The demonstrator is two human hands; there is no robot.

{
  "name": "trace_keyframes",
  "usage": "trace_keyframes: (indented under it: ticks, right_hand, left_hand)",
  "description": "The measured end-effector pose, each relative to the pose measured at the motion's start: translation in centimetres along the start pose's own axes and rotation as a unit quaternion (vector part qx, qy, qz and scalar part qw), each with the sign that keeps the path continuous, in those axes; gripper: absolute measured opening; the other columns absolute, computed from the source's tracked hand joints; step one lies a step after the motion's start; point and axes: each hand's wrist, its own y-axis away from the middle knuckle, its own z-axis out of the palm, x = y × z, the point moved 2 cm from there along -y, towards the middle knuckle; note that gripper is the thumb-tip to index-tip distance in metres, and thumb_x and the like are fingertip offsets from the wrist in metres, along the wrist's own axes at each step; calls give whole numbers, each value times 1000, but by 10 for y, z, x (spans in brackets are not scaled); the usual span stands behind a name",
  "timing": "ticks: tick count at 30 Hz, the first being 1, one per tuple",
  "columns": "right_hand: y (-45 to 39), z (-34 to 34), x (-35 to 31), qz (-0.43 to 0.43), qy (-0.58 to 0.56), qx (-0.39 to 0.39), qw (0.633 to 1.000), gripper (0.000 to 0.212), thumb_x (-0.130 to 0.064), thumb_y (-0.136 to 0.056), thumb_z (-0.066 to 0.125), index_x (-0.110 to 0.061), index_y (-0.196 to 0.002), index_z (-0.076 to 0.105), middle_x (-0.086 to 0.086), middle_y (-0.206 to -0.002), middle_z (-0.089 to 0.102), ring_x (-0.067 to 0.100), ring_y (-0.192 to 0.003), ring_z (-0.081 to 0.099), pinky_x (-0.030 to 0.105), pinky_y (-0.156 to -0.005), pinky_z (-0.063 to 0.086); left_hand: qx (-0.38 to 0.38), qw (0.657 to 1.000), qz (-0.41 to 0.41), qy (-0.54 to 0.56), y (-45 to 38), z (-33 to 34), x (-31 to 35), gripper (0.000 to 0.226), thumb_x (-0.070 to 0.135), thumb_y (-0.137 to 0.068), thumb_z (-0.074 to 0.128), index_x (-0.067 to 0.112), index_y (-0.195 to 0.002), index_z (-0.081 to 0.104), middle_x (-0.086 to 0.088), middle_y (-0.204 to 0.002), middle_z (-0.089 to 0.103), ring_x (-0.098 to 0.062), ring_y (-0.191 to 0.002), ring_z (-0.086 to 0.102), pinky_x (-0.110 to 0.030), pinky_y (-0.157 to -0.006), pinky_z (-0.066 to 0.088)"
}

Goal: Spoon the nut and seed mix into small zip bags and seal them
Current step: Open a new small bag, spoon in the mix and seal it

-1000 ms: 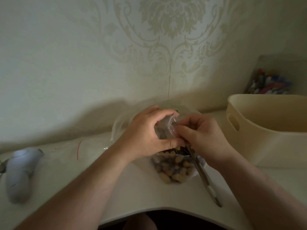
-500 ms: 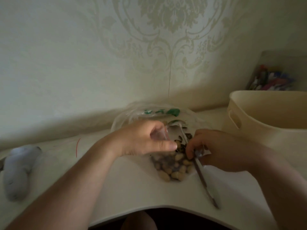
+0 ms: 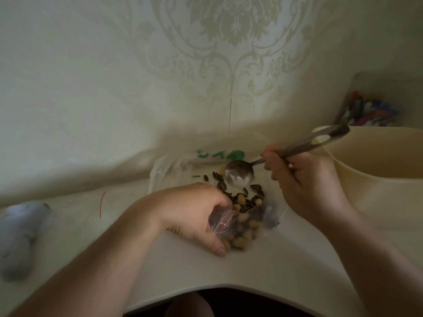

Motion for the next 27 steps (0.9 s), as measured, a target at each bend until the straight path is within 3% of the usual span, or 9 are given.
trace_keyframes:
  ticks: [5, 8, 12, 16, 18, 20, 22, 23, 27]
  right_hand:
    - [4, 4, 0, -4, 33, -28, 999, 37, -32, -107, 48, -6, -94, 71, 4, -76, 67, 17, -65, 63, 36, -59, 50]
    - [4, 3, -4, 8, 46, -27, 999, 42, -36, -106, 44, -7, -85, 65, 1, -69, 60, 16, -60, 58, 33, -56, 45]
    - [4, 3, -9, 71, 8, -28, 997, 36, -38, -106, 42, -19, -78, 52, -11, -60, 51, 13, -59, 57, 19, -49, 41]
    - [7, 11, 1, 170, 13, -23, 985, 34, -38, -108, 44, -18, -83, 58, -2, -61, 63, 13, -59, 63, 31, -50, 48]
    - [8, 15, 6, 223, 15, -29, 974, 34, -40, -108, 44, -20, -85, 58, -2, -62, 65, 12, -58, 63, 33, -50, 49]
    - [8, 17, 10, 260, 2, -38, 965, 35, -41, -109, 42, -20, -86, 58, -2, -63, 65, 11, -55, 63, 35, -50, 50]
    - [8, 18, 13, 288, -11, -42, 957, 33, -40, -110, 42, -21, -88, 57, -2, -66, 67, 11, -57, 64, 36, -54, 54]
    - [8, 19, 13, 299, -15, -42, 953, 32, -39, -110, 42, -22, -89, 57, -2, -68, 68, 11, -58, 65, 36, -56, 56]
    - [9, 22, 9, 333, -60, -33, 940, 30, -38, -110, 44, -22, -92, 61, -1, -70, 69, 12, -59, 66, 36, -56, 57]
  left_hand:
    - [27, 999, 27, -12, -2, 2, 0, 32, 51, -72, 93, 36, -77, 64, 10, -82, 69, -3, -69, 62, -16, -57, 44]
    - [86, 995, 43, -27, -6, 4, -1, 33, 45, -76, 90, 32, -67, 61, 6, -73, 66, -8, -64, 60, -24, -55, 44]
    - [308, 948, 71, -44, -15, -4, -5, 34, 29, -78, 89, 24, -64, 59, 13, -62, 54, -3, -57, 50, -18, -55, 38]
    - [505, 862, 26, -18, -17, -13, -7, 38, 20, -74, 87, 19, -64, 50, 9, -56, 45, -12, -60, 45, -11, -51, 32]
    - [438, 895, 33, 83, -19, -15, -13, 27, 33, -75, 80, 23, -71, 55, 6, -63, 53, -11, -60, 48, -22, -57, 39]
    - [226, 952, 66, 197, -14, -17, -18, 26, 35, -78, 81, 30, -76, 55, 14, -71, 53, -11, -66, 49, -32, -65, 41]
    - [18, 956, 100, 275, -2, -16, -19, 31, 17, -81, 81, 24, -78, 51, 10, -75, 46, -11, -70, 44, -28, -66, 37]
    - [-28, 947, 111, 299, 1, -15, -19, 31, 8, -80, 78, 19, -79, 50, 8, -75, 45, -10, -70, 43, -24, -64, 37]
    - [12, 933, 71, 353, -4, -8, -19, 24, 0, -68, 68, 10, -76, 48, -1, -74, 45, -13, -70, 42, -24, -62, 36]
